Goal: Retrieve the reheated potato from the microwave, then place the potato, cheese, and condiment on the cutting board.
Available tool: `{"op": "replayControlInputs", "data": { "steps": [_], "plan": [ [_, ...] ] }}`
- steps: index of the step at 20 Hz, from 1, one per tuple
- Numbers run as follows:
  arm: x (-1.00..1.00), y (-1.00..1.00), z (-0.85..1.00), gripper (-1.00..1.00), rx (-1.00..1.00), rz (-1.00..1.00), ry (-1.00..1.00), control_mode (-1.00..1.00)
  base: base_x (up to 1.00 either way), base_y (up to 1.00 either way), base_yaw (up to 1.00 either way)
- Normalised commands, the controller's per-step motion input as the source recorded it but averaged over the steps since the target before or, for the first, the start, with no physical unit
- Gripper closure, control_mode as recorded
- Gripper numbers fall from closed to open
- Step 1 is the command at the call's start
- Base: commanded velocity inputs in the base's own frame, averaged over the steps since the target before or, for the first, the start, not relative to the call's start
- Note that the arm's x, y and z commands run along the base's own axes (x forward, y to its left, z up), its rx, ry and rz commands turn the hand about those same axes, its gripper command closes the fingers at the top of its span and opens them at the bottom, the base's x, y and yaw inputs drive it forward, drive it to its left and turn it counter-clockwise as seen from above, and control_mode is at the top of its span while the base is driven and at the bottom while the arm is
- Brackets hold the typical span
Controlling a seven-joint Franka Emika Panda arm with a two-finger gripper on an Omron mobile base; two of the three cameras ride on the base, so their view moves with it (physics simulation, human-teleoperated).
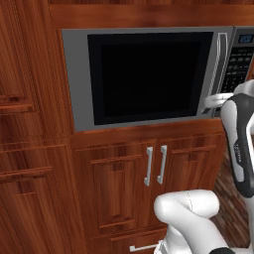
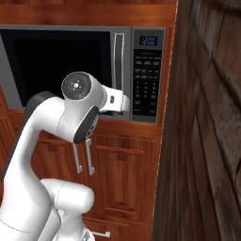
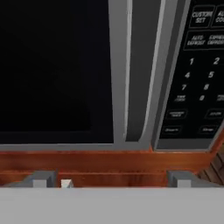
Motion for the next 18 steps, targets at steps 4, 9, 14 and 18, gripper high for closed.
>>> {"op": "replayControlInputs", "data": {
  "steps": [4,9,14,18],
  "plan": [
    [0.25,-0.12,0.1,-1.0,0.0,0.02,-0.17,-1.0,0.0,0.0,0.0],
    [0.39,-0.11,0.22,-1.0,0.0,0.0,0.04,-1.0,0.0,0.0,0.0],
    [0.43,-0.13,0.28,-1.0,0.0,0.0,0.15,-1.0,0.0,0.0,0.0],
    [0.36,-0.16,0.19,-1.0,0.0,0.03,0.08,-1.0,0.0,0.0,0.0]
  ]
}}
